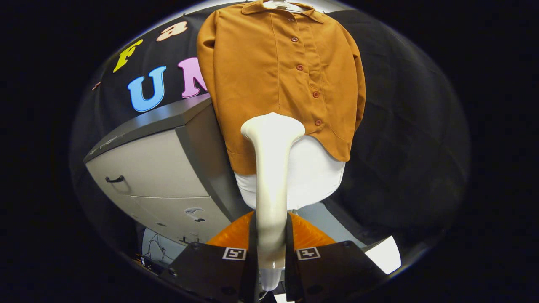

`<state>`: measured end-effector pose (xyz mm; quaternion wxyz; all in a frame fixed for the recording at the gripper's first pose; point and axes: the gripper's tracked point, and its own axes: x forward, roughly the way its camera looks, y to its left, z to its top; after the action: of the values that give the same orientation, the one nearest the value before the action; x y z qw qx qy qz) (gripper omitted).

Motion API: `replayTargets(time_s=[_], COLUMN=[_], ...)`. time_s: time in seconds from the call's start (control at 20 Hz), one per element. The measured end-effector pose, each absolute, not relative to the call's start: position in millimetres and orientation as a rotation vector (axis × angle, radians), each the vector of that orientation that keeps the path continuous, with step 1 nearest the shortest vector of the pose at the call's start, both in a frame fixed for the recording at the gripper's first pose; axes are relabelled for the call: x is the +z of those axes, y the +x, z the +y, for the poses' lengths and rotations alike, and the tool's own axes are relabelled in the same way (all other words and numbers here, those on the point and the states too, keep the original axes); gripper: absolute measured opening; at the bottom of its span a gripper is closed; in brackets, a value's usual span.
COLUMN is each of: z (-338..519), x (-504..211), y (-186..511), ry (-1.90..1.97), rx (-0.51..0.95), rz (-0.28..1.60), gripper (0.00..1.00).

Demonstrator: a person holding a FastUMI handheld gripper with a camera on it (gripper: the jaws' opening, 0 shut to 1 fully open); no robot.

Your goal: Iron the clothes twice with a garment steamer, once on the left side and once on the right side.

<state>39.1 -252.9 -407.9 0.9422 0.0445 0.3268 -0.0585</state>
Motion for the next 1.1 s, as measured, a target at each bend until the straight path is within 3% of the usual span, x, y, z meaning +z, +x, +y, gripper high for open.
replayTargets(time_s=[0.25, 0.75, 1.1], z=[-254.0, -281.4, -350.2], x=[-358.2, -114.9, -19.3], y=[19.9, 55.5, 88.9], ry=[0.102, 0.064, 0.068], rx=[-0.088, -0.065, -0.144], rz=[0.574, 0.096, -0.107], gripper=[0.28, 0.28, 0.27])
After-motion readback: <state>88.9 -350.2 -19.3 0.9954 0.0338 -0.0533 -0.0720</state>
